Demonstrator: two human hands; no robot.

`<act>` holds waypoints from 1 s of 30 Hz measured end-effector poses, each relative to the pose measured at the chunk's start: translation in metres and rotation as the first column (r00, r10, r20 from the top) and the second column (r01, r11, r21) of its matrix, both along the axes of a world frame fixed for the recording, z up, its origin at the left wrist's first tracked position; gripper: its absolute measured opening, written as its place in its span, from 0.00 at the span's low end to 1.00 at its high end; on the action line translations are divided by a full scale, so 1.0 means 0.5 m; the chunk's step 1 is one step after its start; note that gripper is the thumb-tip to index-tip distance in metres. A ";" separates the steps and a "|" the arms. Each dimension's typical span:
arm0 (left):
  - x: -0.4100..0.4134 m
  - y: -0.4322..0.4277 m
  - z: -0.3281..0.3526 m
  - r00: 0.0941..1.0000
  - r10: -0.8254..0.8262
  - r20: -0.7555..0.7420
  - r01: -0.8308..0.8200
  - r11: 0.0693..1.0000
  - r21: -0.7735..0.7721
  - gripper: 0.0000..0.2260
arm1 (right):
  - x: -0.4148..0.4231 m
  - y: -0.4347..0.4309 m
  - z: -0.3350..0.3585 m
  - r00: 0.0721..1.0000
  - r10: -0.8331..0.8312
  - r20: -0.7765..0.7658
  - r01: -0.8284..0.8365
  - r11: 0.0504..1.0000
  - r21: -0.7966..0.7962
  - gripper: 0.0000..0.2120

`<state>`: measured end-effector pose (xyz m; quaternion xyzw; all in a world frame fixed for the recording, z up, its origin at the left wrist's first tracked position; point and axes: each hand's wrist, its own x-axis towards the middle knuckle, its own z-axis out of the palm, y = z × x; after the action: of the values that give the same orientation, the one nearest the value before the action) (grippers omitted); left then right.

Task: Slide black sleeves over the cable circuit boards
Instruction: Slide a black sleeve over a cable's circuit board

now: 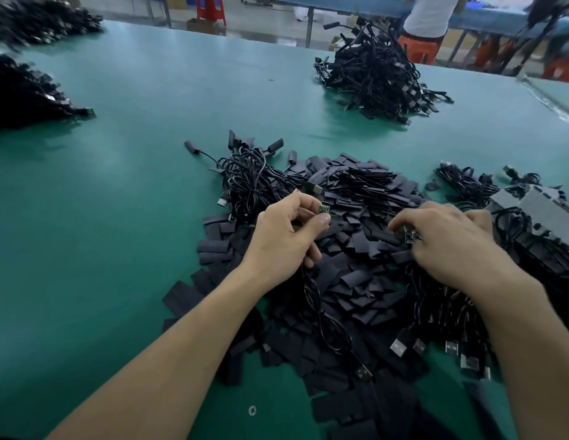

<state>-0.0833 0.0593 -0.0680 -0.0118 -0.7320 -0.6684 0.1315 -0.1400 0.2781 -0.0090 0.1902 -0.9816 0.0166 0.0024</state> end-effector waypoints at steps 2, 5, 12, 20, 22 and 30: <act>-0.001 -0.001 -0.001 1.000 0.012 0.002 -0.012 1.000 -0.006 0.09 | 0.002 -0.028 0.002 0.998 0.058 0.014 -0.055 0.987 -0.151 0.16; -0.003 -0.001 -0.003 1.000 0.018 0.003 -0.018 1.000 -0.003 0.09 | 0.006 -0.066 -0.009 0.985 0.146 0.096 -0.129 0.977 -0.167 0.20; -0.003 -0.001 -0.002 0.999 0.025 0.026 -0.025 1.000 0.000 0.04 | 0.014 -0.063 -0.061 0.988 0.151 0.036 -0.126 0.914 -0.385 0.17; 0.005 -0.001 0.002 0.999 0.040 0.031 -0.041 0.999 0.027 0.04 | 0.030 -0.052 -0.066 0.994 0.009 -0.112 -0.072 0.816 -0.573 0.10; 0.005 -0.003 0.001 0.998 0.054 0.024 -0.054 0.998 0.019 0.06 | 0.033 -0.053 -0.067 0.991 -0.010 -0.137 -0.073 0.804 -0.590 0.12; -0.001 -0.008 -0.007 0.997 0.067 0.045 -0.069 0.996 0.054 0.11 | 0.033 -0.056 -0.075 0.976 -0.071 -0.208 -0.095 0.716 -0.692 0.17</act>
<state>-0.0838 0.0552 -0.0717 0.0312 -0.7158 -0.6836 0.1388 -0.1233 0.2501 -0.0464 0.1821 -0.8950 0.3643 0.1821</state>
